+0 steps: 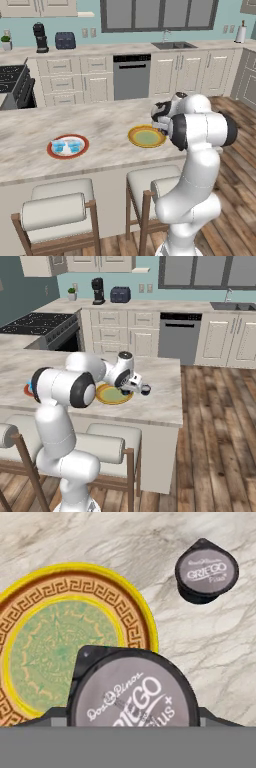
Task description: Place two yogurt containers on each plate.
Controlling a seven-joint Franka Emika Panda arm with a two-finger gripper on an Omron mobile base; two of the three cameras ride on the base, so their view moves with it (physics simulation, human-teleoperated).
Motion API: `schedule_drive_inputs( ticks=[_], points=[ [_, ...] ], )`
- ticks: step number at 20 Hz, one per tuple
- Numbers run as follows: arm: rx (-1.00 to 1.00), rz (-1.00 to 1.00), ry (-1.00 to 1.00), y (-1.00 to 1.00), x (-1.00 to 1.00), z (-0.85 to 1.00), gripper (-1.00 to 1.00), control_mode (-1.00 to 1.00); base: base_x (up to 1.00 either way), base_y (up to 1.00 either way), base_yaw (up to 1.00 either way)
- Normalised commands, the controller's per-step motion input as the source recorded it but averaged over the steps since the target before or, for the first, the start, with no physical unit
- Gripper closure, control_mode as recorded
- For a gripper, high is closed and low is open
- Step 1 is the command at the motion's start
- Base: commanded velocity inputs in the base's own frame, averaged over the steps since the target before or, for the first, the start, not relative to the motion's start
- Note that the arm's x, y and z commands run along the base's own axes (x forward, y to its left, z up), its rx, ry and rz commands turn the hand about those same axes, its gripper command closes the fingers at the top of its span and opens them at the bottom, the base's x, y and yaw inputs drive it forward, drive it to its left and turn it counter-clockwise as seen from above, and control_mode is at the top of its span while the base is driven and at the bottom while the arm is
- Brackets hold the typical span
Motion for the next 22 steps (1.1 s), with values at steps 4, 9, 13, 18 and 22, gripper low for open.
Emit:
schedule_drive_inputs(
  ticks=[4,9,13,18,22],
  points=[
    [0.0,0.02,0.0,0.75,0.0,0.0,1.0,-1.0,0.0,0.0,0.0],
    [0.0,0.04,0.01,0.76,0.0,0.0,1.0,-1.0,0.0,0.0,0.0],
    [0.0,0.04,0.06,0.41,0.03,-0.03,1.0,-1.0,0.0,0.0,0.0],
    [0.02,0.02,0.06,0.05,0.11,-0.16,1.0,-1.0,0.0,0.0,0.0],
    [0.02,0.02,0.01,0.0,0.14,-0.2,1.0,-1.0,0.0,0.0,0.0]
  ],
)
